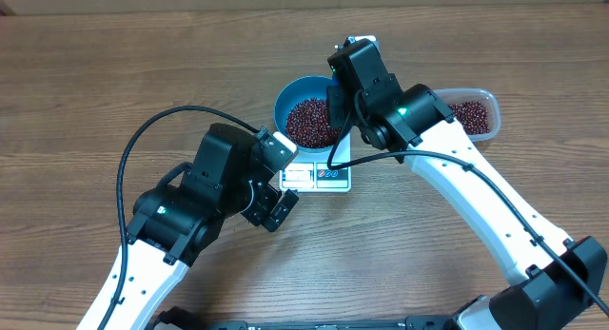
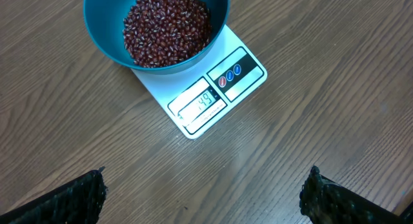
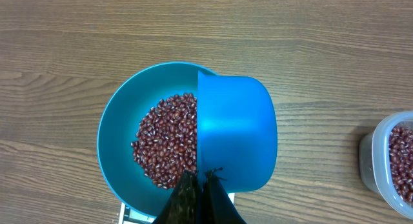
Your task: Scoop item into bowl and weigh 150g on scale
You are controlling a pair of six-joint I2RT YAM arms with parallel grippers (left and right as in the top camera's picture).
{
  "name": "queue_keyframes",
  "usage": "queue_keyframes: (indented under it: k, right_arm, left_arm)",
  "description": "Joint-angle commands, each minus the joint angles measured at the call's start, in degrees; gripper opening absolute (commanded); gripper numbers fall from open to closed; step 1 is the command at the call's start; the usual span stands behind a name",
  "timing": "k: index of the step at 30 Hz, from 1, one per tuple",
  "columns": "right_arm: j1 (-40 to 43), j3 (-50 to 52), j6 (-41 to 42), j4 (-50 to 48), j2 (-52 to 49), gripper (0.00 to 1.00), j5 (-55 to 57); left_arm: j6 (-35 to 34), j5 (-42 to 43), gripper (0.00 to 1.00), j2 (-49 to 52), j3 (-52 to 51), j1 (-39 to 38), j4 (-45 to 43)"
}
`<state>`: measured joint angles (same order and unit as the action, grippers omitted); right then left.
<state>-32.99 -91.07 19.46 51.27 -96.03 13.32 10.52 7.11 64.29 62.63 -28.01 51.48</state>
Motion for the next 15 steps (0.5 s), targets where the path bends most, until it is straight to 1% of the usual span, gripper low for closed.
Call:
queue_keyframes:
  k: [1, 15]
  right_arm:
    - [0.2, -1.5, 0.3, -0.2, -0.2, 0.04, 0.0]
    - [0.5, -1.5, 0.3, -0.2, -0.2, 0.04, -1.2]
  left_arm:
    - [0.7, 0.9, 0.99, 0.2, 0.9, 0.3, -0.1]
    - [0.7, 0.8, 1.0, 0.2, 0.9, 0.3, -0.1]
